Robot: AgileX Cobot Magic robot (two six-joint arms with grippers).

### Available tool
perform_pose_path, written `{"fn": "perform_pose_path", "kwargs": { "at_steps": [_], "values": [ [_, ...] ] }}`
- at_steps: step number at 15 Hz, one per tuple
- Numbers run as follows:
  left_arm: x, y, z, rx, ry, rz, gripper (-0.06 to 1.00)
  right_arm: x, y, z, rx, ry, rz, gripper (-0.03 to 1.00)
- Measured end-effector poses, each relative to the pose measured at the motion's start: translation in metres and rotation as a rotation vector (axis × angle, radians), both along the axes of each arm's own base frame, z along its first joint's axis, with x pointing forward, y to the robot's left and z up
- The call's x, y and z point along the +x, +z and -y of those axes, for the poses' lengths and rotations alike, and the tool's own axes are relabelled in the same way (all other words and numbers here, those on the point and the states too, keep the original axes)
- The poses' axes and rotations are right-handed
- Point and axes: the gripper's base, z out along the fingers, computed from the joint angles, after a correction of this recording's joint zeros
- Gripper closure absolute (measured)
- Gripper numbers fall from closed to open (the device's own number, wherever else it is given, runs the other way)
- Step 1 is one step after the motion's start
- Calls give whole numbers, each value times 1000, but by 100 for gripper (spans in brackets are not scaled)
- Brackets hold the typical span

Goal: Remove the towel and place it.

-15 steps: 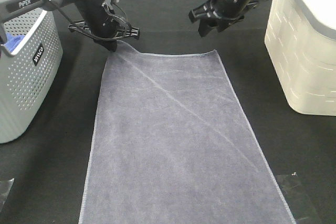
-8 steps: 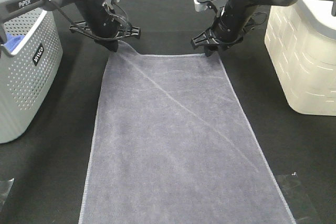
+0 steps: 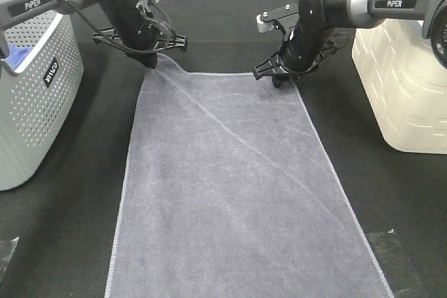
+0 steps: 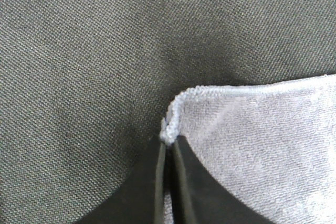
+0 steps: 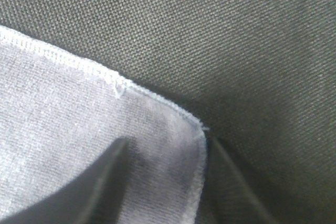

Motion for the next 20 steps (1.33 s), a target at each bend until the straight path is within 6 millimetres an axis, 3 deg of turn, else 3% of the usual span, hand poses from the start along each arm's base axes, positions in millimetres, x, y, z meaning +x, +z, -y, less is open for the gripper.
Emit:
{"fn": "perform_pose_path", "kwargs": {
  "at_steps": [1,3,5,9,15,20],
  "values": [
    [0,0,0,0,0,0,93,0,-2,0,-1,0,-2,62],
    [0,0,0,0,0,0,93,0,-3,-1,2,0,-2,92],
    [0,0,0,0,-1,0,93,0,-3,-1,2,0,-3,97],
    [1,1,-3,46,-10,19,93,1,11,1,-8,-16,18,97],
    [17,12,-1,49,-53,232,93,20,69,3,-26,-41,228,97],
    [34,36,6,58,-160,573,93,33,73,1,-12,-17,398,97]
  ]
}}
